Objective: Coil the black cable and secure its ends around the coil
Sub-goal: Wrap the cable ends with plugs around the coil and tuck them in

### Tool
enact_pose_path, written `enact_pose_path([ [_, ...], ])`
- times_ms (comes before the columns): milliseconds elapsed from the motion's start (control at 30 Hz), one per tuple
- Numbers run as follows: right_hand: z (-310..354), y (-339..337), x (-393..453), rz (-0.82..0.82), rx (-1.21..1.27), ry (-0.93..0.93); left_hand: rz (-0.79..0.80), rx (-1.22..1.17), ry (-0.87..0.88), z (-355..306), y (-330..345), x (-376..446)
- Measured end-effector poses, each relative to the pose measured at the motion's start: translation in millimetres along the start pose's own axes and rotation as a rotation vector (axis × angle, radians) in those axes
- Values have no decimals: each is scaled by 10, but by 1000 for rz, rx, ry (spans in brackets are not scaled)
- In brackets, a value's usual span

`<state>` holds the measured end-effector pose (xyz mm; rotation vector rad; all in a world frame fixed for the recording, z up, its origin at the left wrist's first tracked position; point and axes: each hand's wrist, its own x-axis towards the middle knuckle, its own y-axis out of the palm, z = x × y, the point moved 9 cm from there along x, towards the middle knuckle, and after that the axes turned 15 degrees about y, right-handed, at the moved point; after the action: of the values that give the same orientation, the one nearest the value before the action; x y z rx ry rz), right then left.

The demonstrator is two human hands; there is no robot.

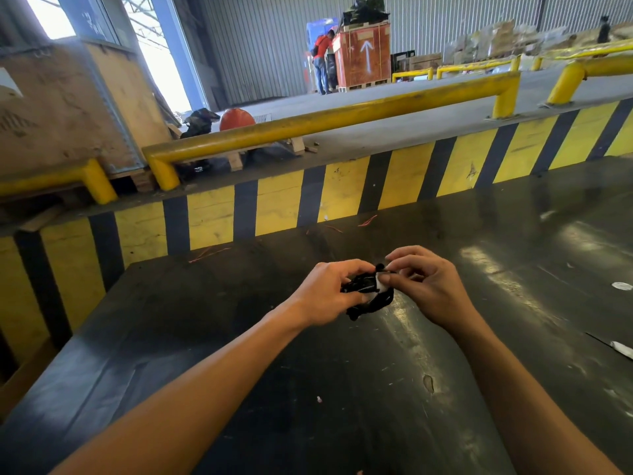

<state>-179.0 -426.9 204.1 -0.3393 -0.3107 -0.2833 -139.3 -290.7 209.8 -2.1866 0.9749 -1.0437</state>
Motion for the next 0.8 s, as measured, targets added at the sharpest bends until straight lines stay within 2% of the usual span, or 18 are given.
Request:
enact_pose_path([
  [167,-294,139,-85,49,267,168,101,-51,-86,134,166,-95],
  [333,-555,273,-178,79,400,293,183,-102,-148,261,320,-180],
  [400,-654,323,-192,91,435,331,126,-193,-186,327,363,-196],
  [500,-802,387,-199,63,402,373,-40,-315,-305,559,389,-291],
  [567,-1006,410,-214,17,471,477,-109,-400,-461,813,465,-476],
  [667,-1427,515,-294,-17,550,693,-122,-557,-795,1239,739,-910],
  [800,-1904,822,-446,19,442,866,-253,-595,-971,1631,915,-1270],
])
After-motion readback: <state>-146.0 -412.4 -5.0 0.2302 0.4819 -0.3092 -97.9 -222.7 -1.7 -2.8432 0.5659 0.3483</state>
